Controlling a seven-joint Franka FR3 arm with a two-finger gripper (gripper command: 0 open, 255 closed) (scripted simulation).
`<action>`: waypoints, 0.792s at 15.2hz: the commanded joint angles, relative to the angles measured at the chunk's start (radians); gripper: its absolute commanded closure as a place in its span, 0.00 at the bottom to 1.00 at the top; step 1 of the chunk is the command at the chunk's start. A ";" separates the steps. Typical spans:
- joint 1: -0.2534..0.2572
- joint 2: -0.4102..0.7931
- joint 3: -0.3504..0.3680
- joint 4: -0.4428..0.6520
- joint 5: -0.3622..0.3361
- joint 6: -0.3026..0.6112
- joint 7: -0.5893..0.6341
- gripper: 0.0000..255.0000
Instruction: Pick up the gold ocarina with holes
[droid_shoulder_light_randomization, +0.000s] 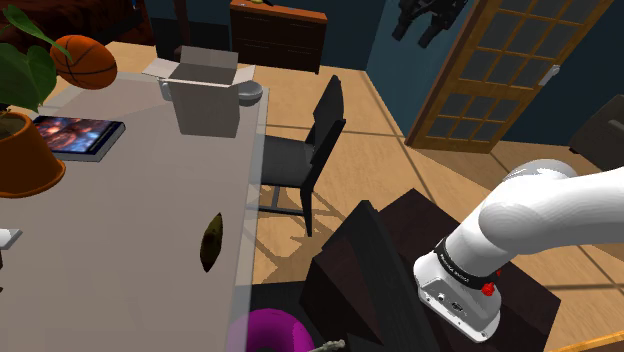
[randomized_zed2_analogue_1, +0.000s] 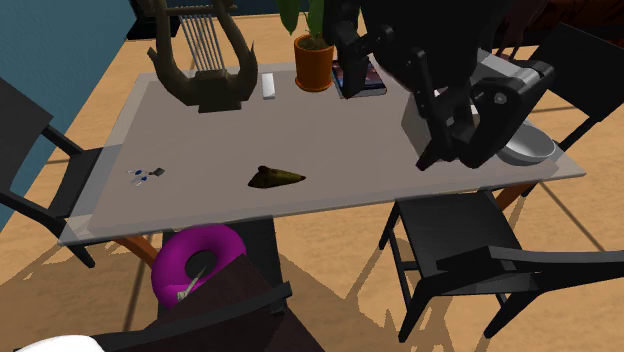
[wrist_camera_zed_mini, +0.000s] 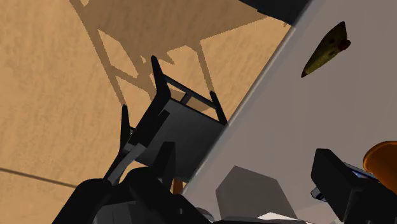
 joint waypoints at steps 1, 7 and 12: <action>0.000 0.000 0.000 0.000 0.000 0.000 0.000 0.00; 0.009 0.065 0.132 -0.078 0.038 0.109 0.154 0.00; 0.016 0.160 0.240 -0.108 0.064 0.202 0.283 0.00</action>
